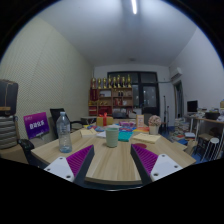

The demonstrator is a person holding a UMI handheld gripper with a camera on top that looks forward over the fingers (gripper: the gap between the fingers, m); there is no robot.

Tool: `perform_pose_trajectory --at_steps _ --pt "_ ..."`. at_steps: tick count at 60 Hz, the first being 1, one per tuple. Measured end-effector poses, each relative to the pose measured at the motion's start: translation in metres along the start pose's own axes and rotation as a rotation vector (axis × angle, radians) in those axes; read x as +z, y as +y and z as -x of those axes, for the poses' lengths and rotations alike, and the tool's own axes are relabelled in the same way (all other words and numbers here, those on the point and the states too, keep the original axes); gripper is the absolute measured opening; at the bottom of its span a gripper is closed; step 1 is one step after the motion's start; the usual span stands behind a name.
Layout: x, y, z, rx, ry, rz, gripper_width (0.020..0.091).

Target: Pour water

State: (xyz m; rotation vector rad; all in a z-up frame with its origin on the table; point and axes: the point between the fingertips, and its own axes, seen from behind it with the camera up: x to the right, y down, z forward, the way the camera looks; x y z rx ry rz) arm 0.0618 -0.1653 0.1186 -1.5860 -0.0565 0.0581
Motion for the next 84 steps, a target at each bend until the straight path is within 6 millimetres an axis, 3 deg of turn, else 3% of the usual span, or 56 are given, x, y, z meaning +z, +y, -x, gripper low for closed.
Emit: perform_pose_trajectory --at_steps 2,4,13,20,29,36,48,74,78,81,84 --pt "-0.006 0.001 0.008 0.006 0.003 -0.002 0.0821" --pt "0.000 -0.001 0.000 0.001 0.002 -0.005 0.0821" --pt "-0.001 -0.002 0.007 0.022 -0.020 -0.002 0.0824" --pt "0.005 -0.001 0.031 0.025 -0.075 0.011 0.0822" --pt "0.031 -0.006 0.093 0.029 -0.154 -0.009 0.0824" --pt "0.067 -0.003 0.151 0.023 -0.188 -0.001 0.0828" --pt "0.130 0.020 0.225 -0.021 -0.203 0.077 0.0843" --pt "0.240 0.015 0.262 -0.039 -0.114 0.104 0.0840" --pt "0.253 0.019 0.266 -0.034 -0.115 0.110 0.0796" --pt "0.261 0.022 0.269 -0.027 -0.119 0.115 0.0642" --pt "0.265 0.021 0.267 -0.037 -0.100 0.107 0.0629"
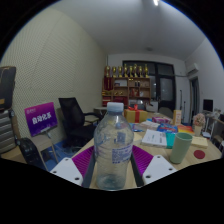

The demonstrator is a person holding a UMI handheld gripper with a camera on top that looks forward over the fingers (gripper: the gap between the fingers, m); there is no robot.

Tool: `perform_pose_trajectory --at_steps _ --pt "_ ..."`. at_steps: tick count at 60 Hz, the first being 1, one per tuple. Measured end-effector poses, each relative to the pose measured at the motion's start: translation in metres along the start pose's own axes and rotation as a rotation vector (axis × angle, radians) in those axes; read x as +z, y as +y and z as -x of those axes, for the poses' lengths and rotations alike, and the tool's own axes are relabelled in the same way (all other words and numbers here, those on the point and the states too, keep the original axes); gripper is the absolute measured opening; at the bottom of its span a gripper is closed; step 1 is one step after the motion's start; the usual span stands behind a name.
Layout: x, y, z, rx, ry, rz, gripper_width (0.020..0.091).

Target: Pour water

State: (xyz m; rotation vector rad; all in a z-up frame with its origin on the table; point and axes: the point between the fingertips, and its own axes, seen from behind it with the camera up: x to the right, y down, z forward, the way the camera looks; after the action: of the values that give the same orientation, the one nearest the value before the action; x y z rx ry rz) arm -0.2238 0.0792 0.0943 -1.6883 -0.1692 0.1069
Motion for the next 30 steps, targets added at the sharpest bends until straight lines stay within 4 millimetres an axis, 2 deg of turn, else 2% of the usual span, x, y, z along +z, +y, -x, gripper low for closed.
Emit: perform_pose_trajectory --at_steps 6,7,9,17,22,25,29,30 --pt "0.004 -0.001 0.003 -0.005 -0.023 -0.007 0.0593" --pt "0.006 0.000 0.002 -0.004 -0.033 -0.012 0.0566" --pt "0.007 0.000 0.004 0.000 -0.053 -0.014 0.0566" --pt "0.010 0.002 0.008 0.013 -0.130 -0.016 0.0465" --pt "0.011 -0.001 0.010 0.042 -0.182 -0.001 0.0463" --pt "0.010 -0.016 0.008 0.118 -0.207 -0.004 0.0464" --pt "0.003 -0.058 -0.010 0.309 -0.219 -0.059 0.0465" --pt "0.003 -0.064 -0.021 0.366 -0.234 -0.075 0.0465"
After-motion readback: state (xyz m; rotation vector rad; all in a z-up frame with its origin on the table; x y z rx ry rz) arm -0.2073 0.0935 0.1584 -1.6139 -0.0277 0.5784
